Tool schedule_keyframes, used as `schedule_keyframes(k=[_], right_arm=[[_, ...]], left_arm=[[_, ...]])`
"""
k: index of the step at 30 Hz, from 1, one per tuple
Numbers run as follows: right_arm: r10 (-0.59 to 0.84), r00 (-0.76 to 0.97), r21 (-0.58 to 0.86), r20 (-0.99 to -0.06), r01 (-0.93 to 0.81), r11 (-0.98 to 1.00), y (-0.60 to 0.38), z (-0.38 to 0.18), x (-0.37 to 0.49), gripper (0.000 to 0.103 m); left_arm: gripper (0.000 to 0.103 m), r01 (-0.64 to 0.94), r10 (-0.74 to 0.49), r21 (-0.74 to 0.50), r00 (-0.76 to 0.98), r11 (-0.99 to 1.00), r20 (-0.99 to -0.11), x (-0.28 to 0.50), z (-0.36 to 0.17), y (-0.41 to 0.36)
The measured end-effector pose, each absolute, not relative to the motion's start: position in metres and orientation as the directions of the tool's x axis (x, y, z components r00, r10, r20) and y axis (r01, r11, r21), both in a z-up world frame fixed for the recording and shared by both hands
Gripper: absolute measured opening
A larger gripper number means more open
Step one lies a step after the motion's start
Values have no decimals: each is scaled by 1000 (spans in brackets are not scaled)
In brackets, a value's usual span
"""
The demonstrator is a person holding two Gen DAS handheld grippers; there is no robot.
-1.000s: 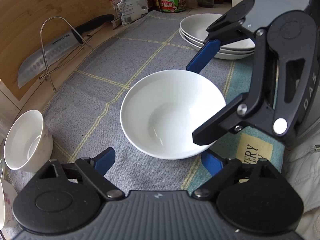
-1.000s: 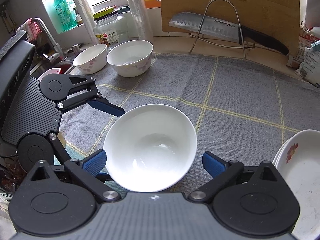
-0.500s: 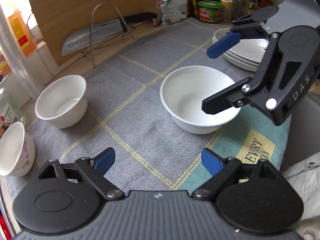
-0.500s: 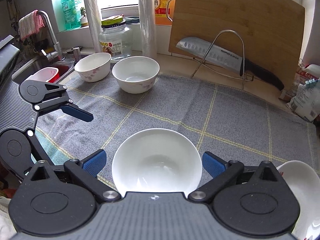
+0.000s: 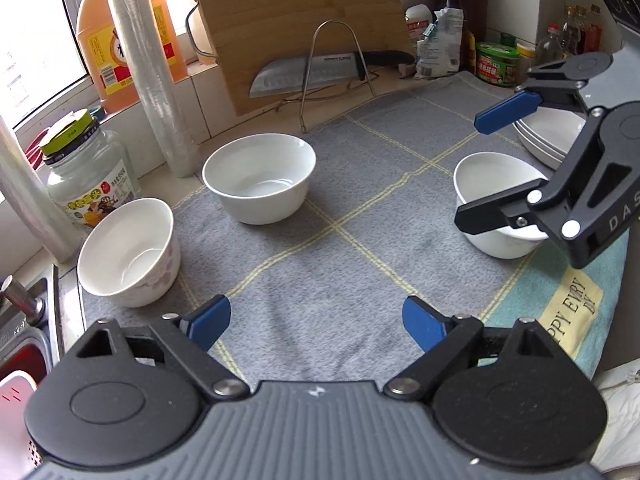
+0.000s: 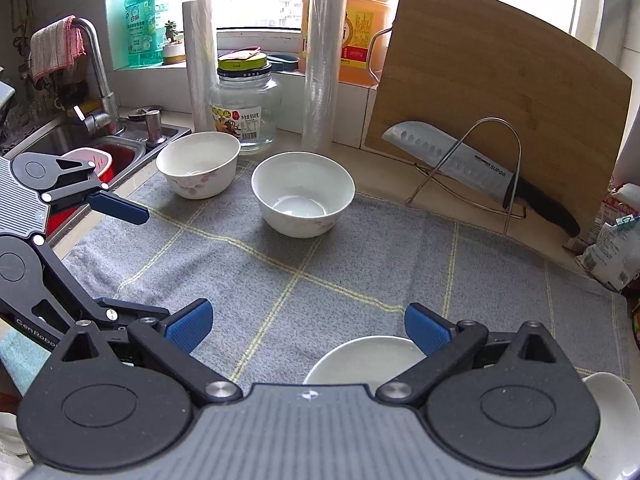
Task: Organize plates and bowls
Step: 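Move the right gripper to the white bowl by the sink and grasp its rim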
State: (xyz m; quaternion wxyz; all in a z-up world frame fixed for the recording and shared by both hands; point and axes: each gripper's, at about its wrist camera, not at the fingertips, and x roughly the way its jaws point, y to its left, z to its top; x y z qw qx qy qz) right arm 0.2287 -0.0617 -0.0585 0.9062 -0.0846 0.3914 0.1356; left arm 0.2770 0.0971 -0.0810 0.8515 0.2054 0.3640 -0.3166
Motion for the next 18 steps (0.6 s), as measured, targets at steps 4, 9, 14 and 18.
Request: schedule_keyframes(k=[4,9,14,18], right_arm=[[146,661,-86,-736,-305,948,-51,-57,235,103],[160,647,-84,-745,-330,940,-52,-55,253,103],[179,624,-69,-760,-351,934,-56,-59,284,103],[206,605,-47,-769,-374,926,-57,-66,312,103]], left_arm=[[93,704,-396,140,540,697,-743,291,-79,107],[93,696,-406,138,556,705,-726,308,-83,102],[93,671,-400,117,562,732,-724,329,-91,91],[93,668,-378,148,574,729,-727,347,-97,82]])
